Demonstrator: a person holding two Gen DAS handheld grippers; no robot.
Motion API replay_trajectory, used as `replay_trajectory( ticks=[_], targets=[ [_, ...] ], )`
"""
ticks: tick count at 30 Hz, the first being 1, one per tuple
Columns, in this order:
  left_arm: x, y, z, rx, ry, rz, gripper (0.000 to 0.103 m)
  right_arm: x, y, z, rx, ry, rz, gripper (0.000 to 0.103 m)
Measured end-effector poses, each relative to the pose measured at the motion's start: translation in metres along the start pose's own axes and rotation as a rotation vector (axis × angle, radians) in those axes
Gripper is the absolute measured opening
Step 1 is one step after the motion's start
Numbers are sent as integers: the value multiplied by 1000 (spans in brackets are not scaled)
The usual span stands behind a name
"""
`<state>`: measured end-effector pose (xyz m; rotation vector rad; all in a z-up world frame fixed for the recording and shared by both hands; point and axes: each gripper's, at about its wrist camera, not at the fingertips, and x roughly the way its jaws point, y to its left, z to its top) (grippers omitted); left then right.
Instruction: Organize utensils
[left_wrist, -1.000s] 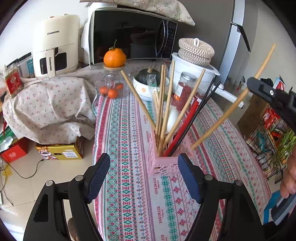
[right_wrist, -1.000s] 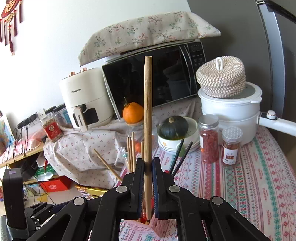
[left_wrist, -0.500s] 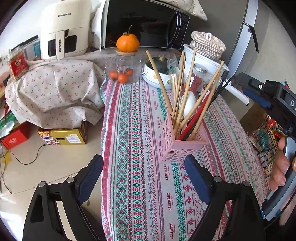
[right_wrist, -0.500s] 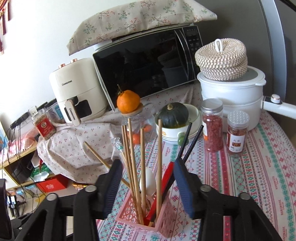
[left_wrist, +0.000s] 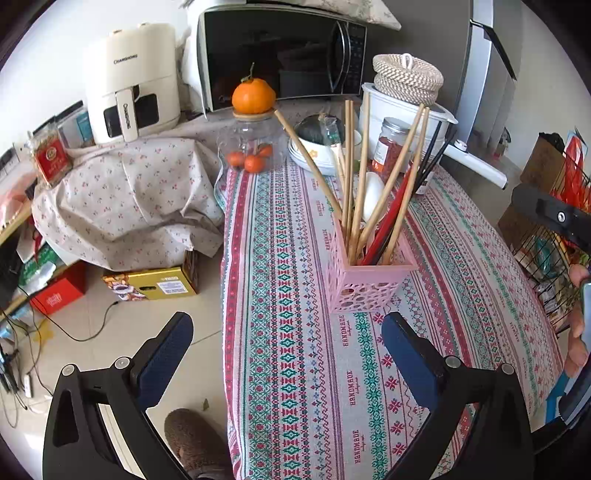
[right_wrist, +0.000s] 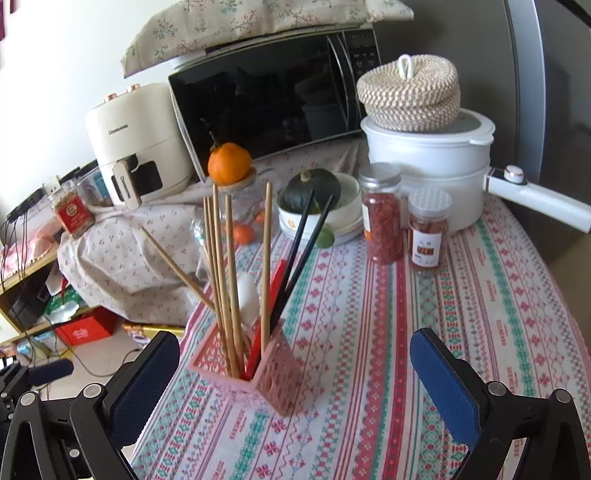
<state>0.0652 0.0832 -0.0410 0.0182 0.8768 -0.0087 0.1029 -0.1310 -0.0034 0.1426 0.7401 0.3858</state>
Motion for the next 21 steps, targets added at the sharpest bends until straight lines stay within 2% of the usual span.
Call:
replay_trajectory(
  ticks=[3,6,11,16,21],
  targets=[
    [-10,-9,-3,20,-16,-10,103,-6,-4,-9,-15,34,-37,103],
    [-18,-14,-7,2,-16,-43,103,-13,-6,-19,-35,65,-150,103],
    [-31,-23,-10,-40,-47,-65,103,-26,-4,-34,-66,75,-214,103],
    [-36,-32,-12,-67,-73,-50,103,-30,-6,-43,-35,93,-225,103],
    [-32,-42,-14,-59,-62,-48,103,-31,-11,-43,-15,87,-245,103]
  ],
)
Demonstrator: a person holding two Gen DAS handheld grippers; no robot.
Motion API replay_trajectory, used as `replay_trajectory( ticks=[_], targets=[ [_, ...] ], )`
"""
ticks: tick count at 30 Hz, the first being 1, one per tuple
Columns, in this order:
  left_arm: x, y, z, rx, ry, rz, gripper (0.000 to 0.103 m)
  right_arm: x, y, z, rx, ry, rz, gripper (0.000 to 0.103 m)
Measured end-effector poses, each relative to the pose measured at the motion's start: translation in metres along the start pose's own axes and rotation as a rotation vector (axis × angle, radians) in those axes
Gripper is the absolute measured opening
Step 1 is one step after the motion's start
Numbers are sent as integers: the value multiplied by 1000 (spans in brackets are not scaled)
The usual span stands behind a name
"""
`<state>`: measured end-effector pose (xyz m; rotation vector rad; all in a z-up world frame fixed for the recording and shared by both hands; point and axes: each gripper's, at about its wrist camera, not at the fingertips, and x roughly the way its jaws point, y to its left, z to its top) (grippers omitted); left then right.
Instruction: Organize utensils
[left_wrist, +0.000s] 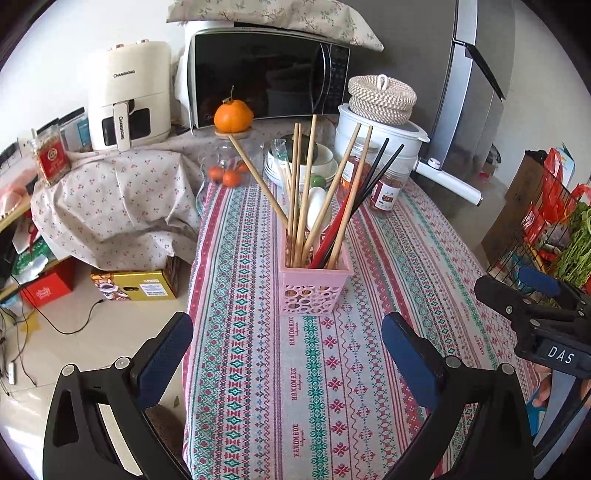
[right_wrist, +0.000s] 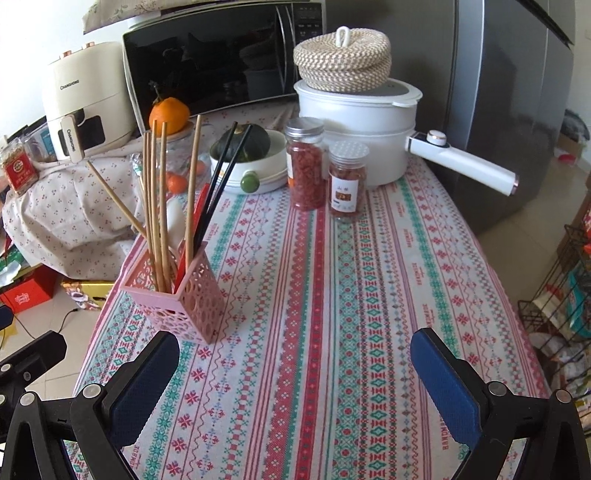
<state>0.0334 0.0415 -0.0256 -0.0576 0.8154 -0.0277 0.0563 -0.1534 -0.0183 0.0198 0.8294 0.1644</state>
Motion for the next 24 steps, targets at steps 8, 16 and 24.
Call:
replay_trajectory(
  ticks=[8,16,24],
  targets=[
    [6,-6,-2,1,14,-8,103,2,2,-2,-2,24,14,103],
    [10,-5,-3,-2,28,-14,103,6,2,-4,2,41,12,103],
    [7,-5,-3,-4,13,-23,103,6,0,-3,7,38,5,103]
  ],
)
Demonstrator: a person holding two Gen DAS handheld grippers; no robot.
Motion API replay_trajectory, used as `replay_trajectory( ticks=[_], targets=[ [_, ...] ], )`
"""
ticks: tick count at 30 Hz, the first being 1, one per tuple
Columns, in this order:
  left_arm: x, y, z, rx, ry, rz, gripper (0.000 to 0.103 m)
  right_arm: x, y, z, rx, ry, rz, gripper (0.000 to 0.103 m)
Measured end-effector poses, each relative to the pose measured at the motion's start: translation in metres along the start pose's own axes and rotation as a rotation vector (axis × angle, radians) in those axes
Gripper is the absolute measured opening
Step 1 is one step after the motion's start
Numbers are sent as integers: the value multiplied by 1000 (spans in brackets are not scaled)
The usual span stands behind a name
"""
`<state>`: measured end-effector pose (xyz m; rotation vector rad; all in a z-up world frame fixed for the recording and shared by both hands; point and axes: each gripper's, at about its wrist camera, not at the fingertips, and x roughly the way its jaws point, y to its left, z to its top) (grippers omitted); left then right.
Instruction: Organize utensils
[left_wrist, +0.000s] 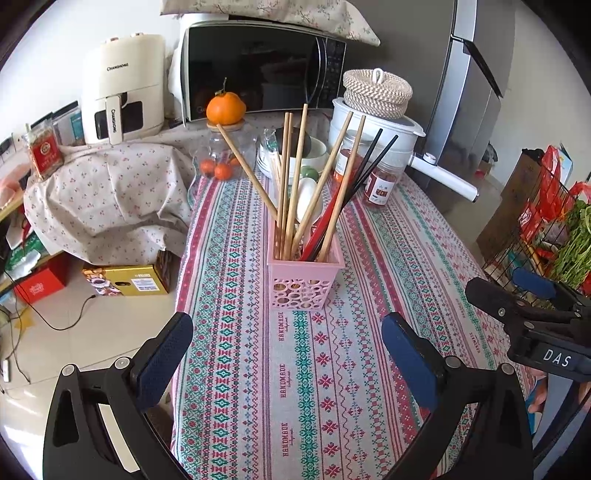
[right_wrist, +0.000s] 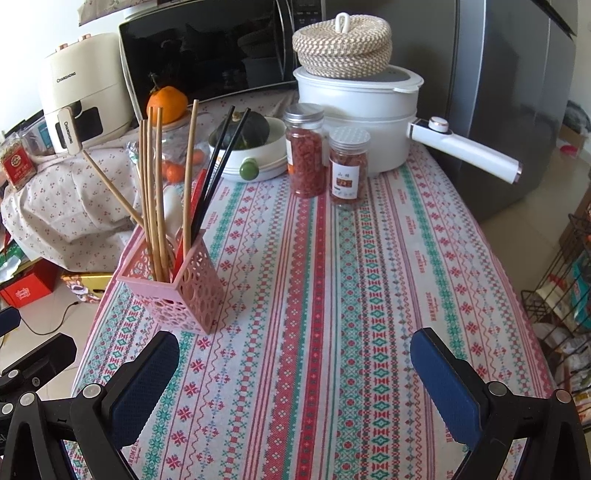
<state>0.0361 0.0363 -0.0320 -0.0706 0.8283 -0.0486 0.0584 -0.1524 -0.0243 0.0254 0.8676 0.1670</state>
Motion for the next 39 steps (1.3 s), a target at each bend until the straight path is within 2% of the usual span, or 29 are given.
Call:
replay_trajectory(
  ticks=[21,39],
  targets=[
    [-6,-8,-1,24,11,-8,103,1,-1,0,7,6,-2,103],
    [-6,-6,-1,30,11,24,103,2,0,-2,18,12,-2,103]
  ],
)
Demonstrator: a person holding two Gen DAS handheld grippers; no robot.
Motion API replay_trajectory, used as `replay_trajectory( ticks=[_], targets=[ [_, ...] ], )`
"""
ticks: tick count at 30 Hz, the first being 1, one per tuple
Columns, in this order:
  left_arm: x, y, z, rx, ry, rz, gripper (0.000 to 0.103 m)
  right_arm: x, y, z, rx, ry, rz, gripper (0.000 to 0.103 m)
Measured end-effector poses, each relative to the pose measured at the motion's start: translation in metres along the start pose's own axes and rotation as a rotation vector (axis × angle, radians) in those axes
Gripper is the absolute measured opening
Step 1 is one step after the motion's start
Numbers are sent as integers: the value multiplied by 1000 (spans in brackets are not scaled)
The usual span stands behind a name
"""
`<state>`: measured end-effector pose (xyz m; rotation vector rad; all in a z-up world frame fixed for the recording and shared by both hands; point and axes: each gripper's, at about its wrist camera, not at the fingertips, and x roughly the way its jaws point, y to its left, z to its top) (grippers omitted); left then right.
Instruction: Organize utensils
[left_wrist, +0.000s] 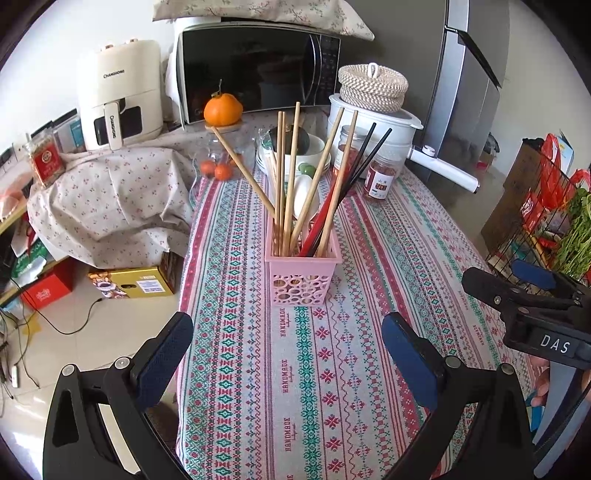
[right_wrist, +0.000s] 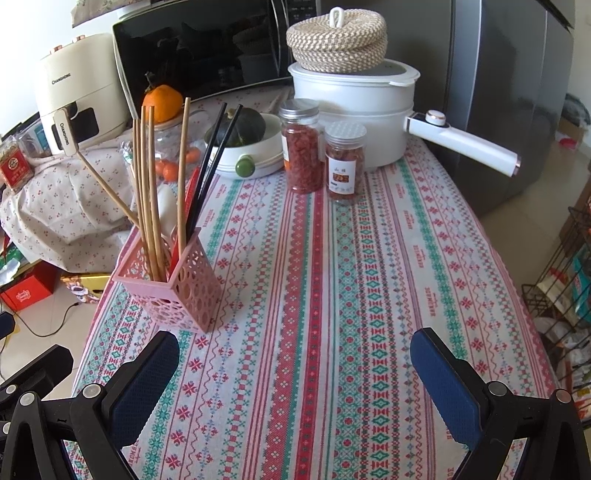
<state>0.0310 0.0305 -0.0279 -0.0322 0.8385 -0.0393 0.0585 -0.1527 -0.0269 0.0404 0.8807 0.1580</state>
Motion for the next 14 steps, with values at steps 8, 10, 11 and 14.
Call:
replay_trajectory(
  ticks=[8,10,11,14],
  targets=[
    [1,-1,0,1,2,0,103,2,0,-1,0,13,5,103],
    [1,0,0,1,3,3,103,2,0,-1,2,13,2,103],
    [2,0,0,0,4,2,103,2,-1,-1,4,13,1,103],
    [4,0,-1,-1,13,-1,103,4,-3,0,12,18,0,103]
  ],
)
